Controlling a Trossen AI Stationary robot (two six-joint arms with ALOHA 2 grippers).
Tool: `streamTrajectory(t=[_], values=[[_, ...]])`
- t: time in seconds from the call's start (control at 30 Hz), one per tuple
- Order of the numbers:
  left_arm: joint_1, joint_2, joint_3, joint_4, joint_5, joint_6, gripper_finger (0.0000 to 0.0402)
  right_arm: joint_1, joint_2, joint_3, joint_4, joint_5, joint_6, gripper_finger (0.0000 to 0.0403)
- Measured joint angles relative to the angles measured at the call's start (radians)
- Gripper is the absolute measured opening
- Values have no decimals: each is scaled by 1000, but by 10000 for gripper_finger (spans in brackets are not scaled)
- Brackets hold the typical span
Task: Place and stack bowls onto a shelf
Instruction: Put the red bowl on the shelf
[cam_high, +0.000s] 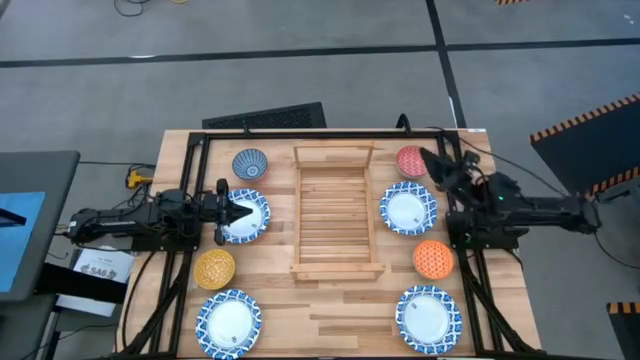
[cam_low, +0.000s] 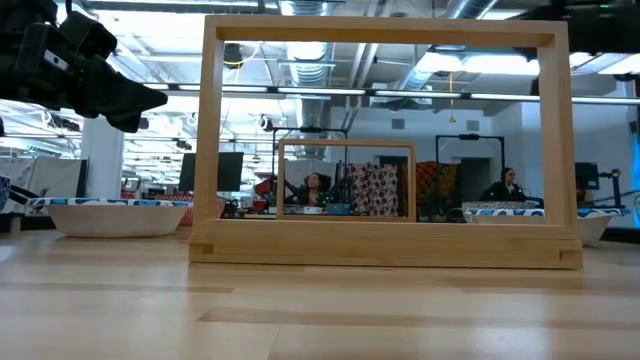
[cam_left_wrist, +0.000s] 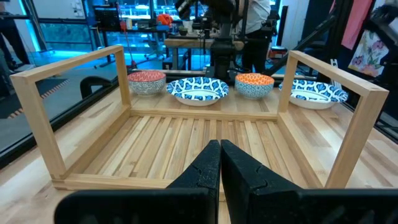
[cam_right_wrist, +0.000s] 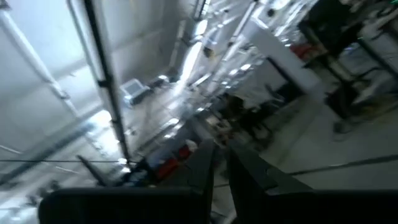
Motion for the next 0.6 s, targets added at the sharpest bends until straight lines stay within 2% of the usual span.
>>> streamTrajectory(t=[0.13, 0.27, 0.47, 0.6], values=[[0, 0, 0, 0, 0, 0, 0, -92, 216, 130, -3, 40, -2, 72], [0, 0, 0, 0, 0, 0, 0, -173, 397, 274, -123, 38, 16, 72], [0, 0, 0, 0, 0, 0, 0, -278, 539, 404, -278, 37, 18, 72], [0, 0, 0, 0, 0, 0, 0, -356, 579, 438, -475, 10, 153, 72]])
